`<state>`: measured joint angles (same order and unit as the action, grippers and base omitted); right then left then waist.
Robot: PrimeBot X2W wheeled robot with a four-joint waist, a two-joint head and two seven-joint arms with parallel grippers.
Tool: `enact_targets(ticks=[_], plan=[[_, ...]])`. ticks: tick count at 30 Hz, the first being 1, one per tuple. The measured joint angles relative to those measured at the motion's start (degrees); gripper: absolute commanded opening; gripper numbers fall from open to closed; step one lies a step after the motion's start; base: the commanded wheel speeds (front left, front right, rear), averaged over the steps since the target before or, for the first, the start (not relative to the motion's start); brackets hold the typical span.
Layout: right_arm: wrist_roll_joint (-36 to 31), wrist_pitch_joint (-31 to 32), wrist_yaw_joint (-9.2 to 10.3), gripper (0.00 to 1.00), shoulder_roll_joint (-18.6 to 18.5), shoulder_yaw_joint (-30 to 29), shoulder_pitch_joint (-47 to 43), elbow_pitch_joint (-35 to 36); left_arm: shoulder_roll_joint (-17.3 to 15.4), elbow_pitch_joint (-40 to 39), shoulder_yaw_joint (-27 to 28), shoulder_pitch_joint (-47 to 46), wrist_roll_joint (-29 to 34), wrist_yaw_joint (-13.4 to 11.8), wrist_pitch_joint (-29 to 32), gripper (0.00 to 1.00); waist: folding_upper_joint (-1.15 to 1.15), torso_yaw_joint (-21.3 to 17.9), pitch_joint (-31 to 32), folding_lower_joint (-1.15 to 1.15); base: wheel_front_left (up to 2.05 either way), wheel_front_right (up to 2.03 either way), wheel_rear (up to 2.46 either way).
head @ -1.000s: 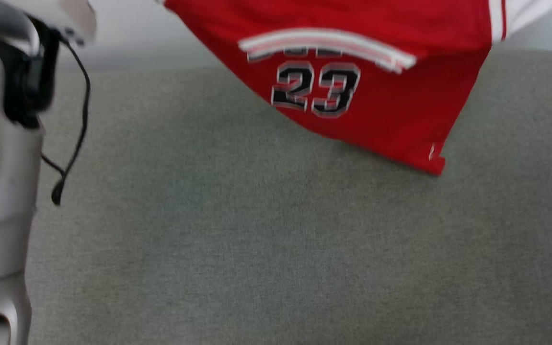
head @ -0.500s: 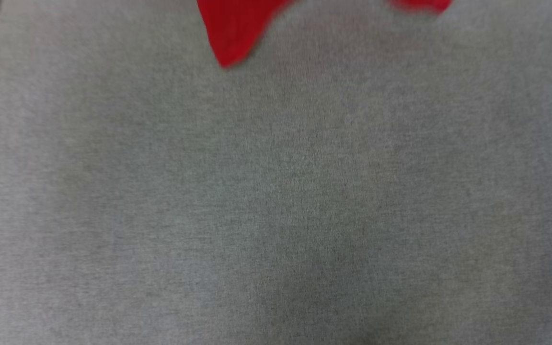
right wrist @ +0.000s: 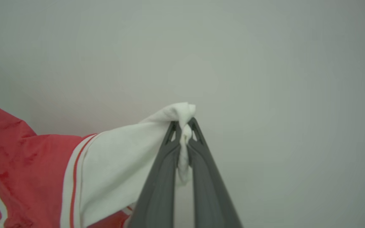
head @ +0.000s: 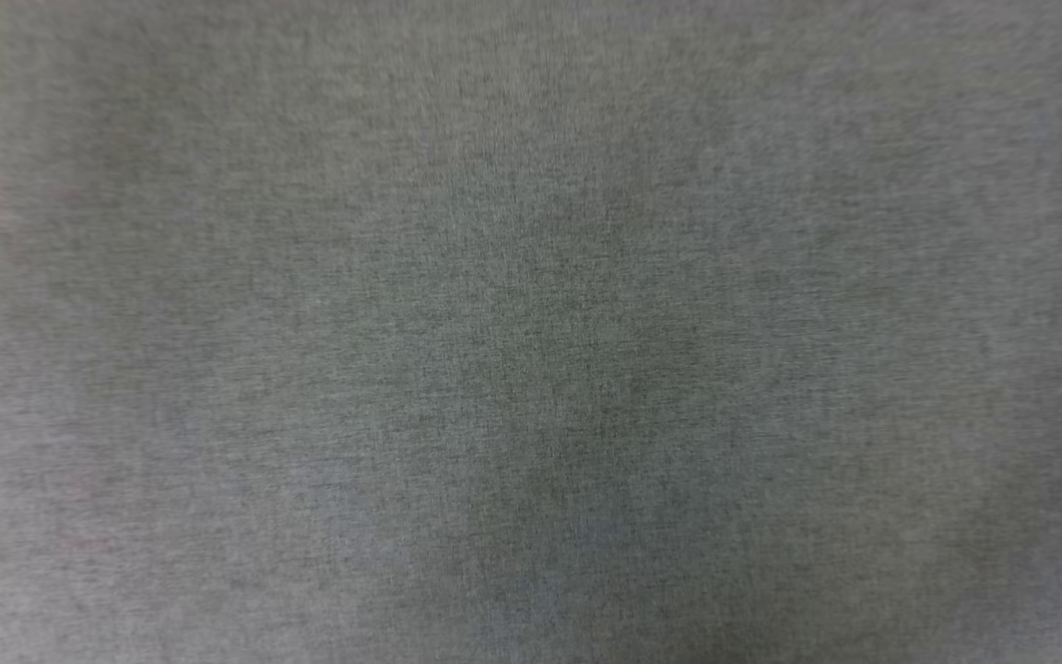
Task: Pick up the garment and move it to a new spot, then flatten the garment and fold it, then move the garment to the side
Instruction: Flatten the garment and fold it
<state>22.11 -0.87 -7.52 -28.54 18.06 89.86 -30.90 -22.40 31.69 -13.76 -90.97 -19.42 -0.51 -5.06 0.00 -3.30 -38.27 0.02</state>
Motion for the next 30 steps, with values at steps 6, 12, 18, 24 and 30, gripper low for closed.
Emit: enact_targets(ticks=[6, 12, 18, 24, 30], plan=[[2.4, -1.9, 0.00, 0.00, 2.1, 2.7, 1.3, -5.3, 0.9, 3.9, -0.1, 0.1, -0.8, 0.0, -1.0, 0.00, 0.00, 0.1, -4.3, 0.00, 0.00, 0.00, 0.00], [4.8, -4.0, 0.00, 0.00, 4.8, 5.4, 1.0, -12.1, 2.1, 10.0, 0.1, 2.6, -2.4, 0.4, -3.6, 0.00, 0.00, 0.5, -4.9, -0.01, 0.00, 0.00, 0.00], [7.6, -6.4, 0.01, 0.00, 5.7, 8.4, -3.4, -17.5, 3.8, 15.9, 0.2, 7.6, -4.2, 1.7, -6.9, 0.00, 0.00, 1.1, -2.4, -0.01, 0.00, 0.00, 0.00], [11.5, -7.8, 0.01, 0.00, 5.1, 12.1, -13.4, -19.7, 5.2, 20.1, 0.6, 16.9, -6.0, 3.5, -9.1, 0.00, 0.00, 1.9, 2.9, -0.02, 0.00, 0.00, 0.00], [16.1, -7.7, 0.01, 0.00, 2.4, 15.2, -26.3, -17.6, 5.4, 20.9, 1.9, 30.7, -8.1, 4.6, -9.8, 0.00, 0.00, 2.5, 10.6, -0.02, 0.00, 0.00, 0.00]])
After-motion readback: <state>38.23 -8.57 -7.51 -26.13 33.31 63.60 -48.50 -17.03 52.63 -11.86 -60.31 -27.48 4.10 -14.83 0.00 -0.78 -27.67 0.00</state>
